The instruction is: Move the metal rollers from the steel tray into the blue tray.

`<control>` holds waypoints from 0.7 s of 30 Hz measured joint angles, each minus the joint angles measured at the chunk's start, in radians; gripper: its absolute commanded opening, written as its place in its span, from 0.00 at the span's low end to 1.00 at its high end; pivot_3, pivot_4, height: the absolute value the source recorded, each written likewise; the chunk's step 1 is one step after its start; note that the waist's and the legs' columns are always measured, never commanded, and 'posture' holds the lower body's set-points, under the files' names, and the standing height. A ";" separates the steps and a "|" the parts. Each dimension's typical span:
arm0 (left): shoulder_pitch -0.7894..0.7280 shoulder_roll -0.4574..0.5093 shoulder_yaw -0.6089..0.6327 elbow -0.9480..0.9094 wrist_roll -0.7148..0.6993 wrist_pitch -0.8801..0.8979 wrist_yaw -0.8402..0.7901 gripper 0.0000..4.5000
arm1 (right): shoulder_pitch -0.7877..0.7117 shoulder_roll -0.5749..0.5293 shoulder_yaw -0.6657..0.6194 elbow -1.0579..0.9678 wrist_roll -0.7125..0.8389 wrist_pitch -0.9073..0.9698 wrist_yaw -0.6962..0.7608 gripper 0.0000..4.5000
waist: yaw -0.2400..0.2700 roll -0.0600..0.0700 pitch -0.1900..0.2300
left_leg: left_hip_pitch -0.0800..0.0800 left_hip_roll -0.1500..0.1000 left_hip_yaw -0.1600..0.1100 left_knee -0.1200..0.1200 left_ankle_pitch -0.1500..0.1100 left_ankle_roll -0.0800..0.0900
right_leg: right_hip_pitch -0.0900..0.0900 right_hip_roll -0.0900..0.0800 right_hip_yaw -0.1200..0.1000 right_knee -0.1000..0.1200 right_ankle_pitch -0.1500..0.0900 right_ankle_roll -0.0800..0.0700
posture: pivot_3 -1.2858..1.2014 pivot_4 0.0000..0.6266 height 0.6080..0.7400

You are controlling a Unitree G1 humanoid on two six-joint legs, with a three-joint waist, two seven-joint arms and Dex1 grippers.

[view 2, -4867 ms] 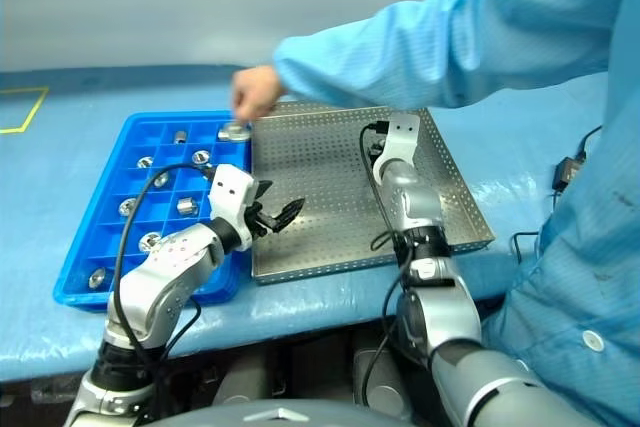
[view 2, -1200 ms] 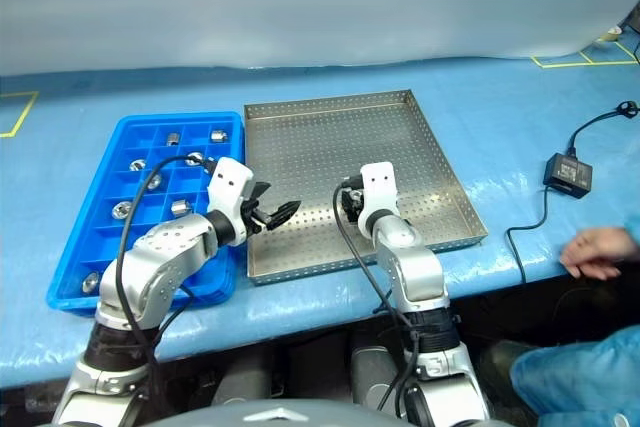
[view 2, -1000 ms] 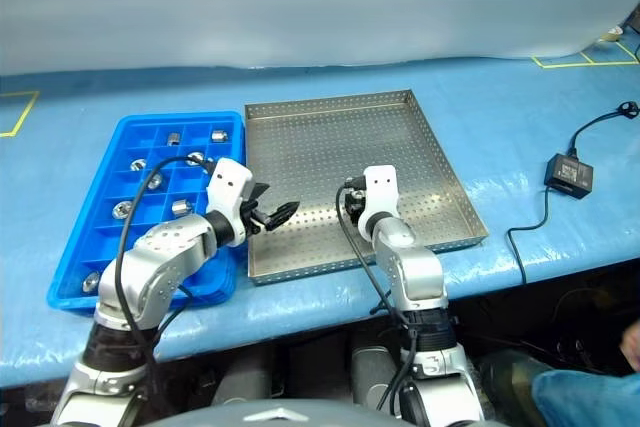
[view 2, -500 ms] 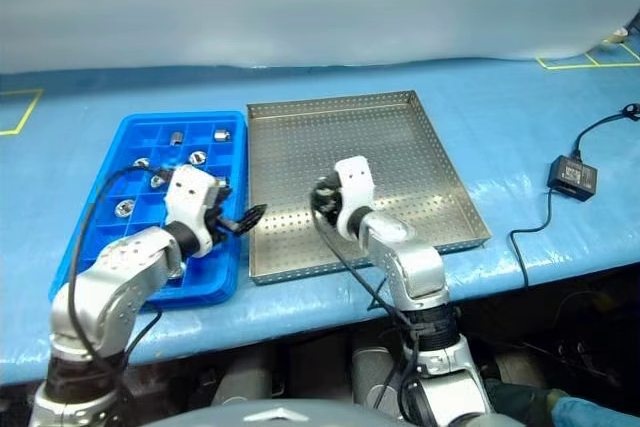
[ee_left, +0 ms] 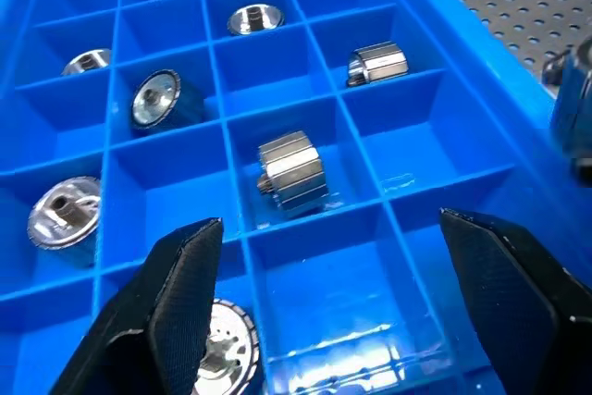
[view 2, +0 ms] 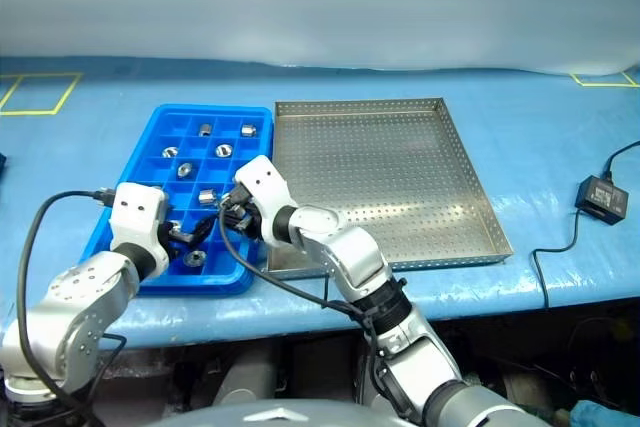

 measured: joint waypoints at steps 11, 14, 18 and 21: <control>-0.006 -0.001 -0.013 0.000 -0.002 0.013 0.005 0.91 | -0.006 0.027 -0.007 0.078 -0.020 -0.042 0.001 0.60 | 0.004 0.000 0.000 | 0.001 0.000 0.000 -0.001 0.000 0.000 | 0.000 0.001 0.000 0.000 0.000 -0.001 | 0.58 0.24 1.00; -0.014 -0.011 -0.021 0.002 0.002 0.009 0.012 0.91 | -0.004 0.027 -0.020 0.080 -0.034 -0.055 -0.002 0.66 | 0.006 0.000 0.000 | 0.001 0.000 0.000 0.000 0.000 0.000 | 0.000 0.001 0.000 0.000 0.000 0.000 | 0.57 0.24 1.00; -0.033 -0.024 -0.047 0.019 0.010 -0.001 0.017 0.91 | 0.004 -0.002 -0.023 0.056 -0.036 -0.055 0.012 0.79 | 0.006 0.000 0.000 | 0.001 0.000 0.000 0.000 0.000 0.000 | 0.000 0.000 0.000 0.000 0.000 0.000 | 0.55 0.24 1.00; -0.051 -0.033 -0.068 0.041 0.013 -0.008 0.015 0.91 | 0.022 -0.029 -0.026 0.022 -0.058 -0.062 0.006 0.99 | 0.000 0.000 0.000 | 0.000 -0.001 0.000 0.000 0.000 0.000 | 0.000 0.000 0.000 0.000 0.000 0.000 | 0.55 0.24 1.00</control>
